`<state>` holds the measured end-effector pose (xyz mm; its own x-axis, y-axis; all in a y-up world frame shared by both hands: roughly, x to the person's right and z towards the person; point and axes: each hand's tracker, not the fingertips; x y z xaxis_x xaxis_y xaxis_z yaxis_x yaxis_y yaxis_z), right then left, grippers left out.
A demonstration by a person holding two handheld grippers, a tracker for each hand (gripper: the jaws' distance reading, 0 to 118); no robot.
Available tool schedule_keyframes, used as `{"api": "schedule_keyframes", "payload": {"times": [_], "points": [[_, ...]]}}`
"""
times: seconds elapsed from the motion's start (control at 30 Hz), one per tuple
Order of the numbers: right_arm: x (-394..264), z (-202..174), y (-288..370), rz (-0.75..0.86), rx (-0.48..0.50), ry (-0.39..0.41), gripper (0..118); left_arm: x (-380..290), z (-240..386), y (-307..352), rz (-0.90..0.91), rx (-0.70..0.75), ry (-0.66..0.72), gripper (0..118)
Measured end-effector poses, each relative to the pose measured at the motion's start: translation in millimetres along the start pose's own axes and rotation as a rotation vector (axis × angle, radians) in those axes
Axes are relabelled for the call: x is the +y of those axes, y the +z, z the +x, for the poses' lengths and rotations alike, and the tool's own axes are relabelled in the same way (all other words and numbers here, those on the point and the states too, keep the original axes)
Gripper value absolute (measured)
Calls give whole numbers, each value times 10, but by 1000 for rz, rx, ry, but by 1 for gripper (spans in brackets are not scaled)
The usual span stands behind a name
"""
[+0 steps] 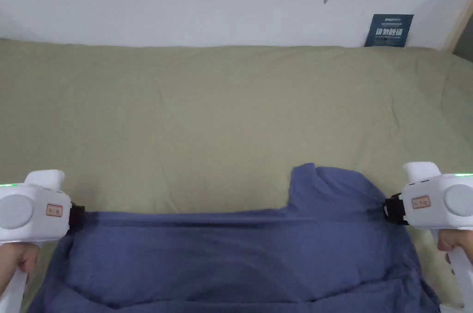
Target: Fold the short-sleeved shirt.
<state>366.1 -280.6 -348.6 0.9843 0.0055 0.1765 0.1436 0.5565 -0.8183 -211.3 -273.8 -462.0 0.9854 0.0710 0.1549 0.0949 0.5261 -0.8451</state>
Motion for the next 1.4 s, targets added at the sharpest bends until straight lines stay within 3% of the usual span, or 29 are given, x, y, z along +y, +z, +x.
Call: {"api": "schedule_keyframes", "payload": {"times": [0.23, 0.43, 0.8, 0.83, 0.87, 0.9, 0.93, 0.97, 1.03, 1.13, 1.23, 1.33, 1.4], "points": [[-341, 72, 928, 113, 64, -36, 4, -318, -138, 824, 107, -55, -16, 0], [-1061, 49, 1541, 176, 84, -20, 4, -1031, -239, 1358, 162, -101, -22, 0], [-2288, 29, 1525, 74, 113, -31, 4, -2232, -385, 1286, 132, -101, -65, 0], [-2314, 16, 1480, 68, 111, -31, 4, -2255, -402, 1243, 129, -104, -67, 5], [-2335, 4, 1436, 64, 110, -30, 11, -2282, -414, 1212, 126, -106, -64, 34], [-2344, -4, 1422, 62, 113, -37, 38, -2301, -424, 1195, 128, -103, -63, 76], [-2344, -17, 1408, 57, 112, -44, 94, -2318, -436, 1186, 138, -88, -62, 113], [-2342, -44, 1406, 44, 81, -53, 118, -2309, -435, 1206, 132, -86, -62, 117], [-2397, 30, 1330, 50, 63, -51, 110, -2308, -406, 1318, 180, -47, -7, 115], [-2293, -30, 1427, 141, 47, -64, 111, -2174, -212, 1678, 246, -47, 18, 115], [-1974, -290, 1782, 309, 58, -72, 108, -1914, 74, 1978, 392, -5, -25, 112], [-1656, -751, 2255, 538, 15, -11, 100, -1670, 501, 2328, 573, -4, -52, 106], [-1555, -1015, 2467, 665, -22, -18, 96, -1615, 733, 2438, 707, 21, -65, 99]]}}
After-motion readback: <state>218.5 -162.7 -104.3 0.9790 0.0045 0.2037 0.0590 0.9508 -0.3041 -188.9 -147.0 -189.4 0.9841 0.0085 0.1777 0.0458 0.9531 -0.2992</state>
